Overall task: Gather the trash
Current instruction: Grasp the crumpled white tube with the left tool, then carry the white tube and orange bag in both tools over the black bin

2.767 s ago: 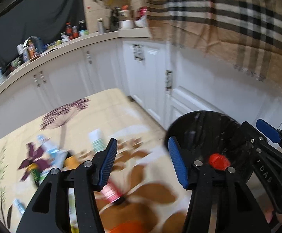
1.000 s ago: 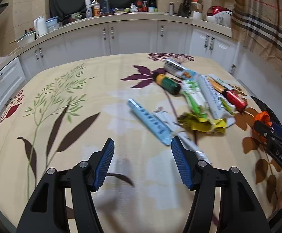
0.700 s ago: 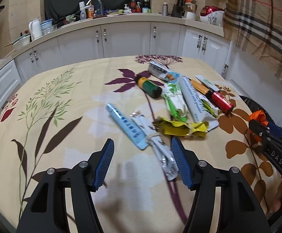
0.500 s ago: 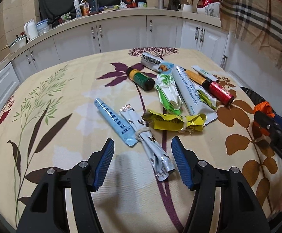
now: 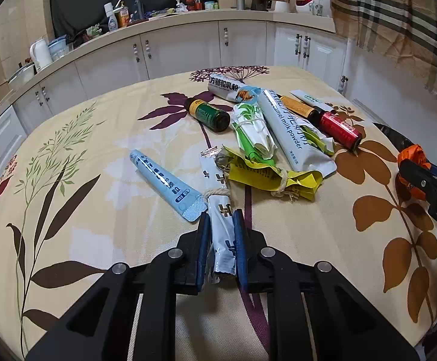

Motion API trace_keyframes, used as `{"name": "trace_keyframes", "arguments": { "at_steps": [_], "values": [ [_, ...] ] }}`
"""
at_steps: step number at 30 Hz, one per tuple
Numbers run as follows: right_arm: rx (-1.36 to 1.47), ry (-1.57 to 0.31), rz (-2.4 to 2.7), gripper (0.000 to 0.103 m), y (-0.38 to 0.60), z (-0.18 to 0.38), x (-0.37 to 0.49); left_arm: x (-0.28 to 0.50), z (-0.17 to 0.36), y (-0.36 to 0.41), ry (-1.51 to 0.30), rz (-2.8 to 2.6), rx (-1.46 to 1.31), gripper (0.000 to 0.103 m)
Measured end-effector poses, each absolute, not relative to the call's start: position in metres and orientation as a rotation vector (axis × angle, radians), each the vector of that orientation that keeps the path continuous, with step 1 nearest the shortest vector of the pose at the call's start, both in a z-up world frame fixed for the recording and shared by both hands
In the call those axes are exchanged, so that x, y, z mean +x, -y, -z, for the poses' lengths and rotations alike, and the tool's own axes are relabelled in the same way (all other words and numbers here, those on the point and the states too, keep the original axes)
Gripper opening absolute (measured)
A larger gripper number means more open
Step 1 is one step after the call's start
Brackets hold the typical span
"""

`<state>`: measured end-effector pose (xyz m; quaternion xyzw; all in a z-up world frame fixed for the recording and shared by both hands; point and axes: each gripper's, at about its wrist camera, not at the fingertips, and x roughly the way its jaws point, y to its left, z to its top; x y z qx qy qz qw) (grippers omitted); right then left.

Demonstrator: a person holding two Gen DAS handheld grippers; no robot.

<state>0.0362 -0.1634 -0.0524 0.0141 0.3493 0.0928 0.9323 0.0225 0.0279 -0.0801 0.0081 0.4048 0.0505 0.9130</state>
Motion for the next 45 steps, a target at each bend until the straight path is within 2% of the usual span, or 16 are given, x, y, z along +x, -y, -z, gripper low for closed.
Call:
{"name": "trace_keyframes", "arguments": {
  "at_steps": [45],
  "values": [
    [0.059, -0.62, -0.186, 0.041, 0.154, 0.028, 0.016, 0.005, 0.055, -0.02, -0.776, -0.037, 0.031, 0.016]
  ]
}}
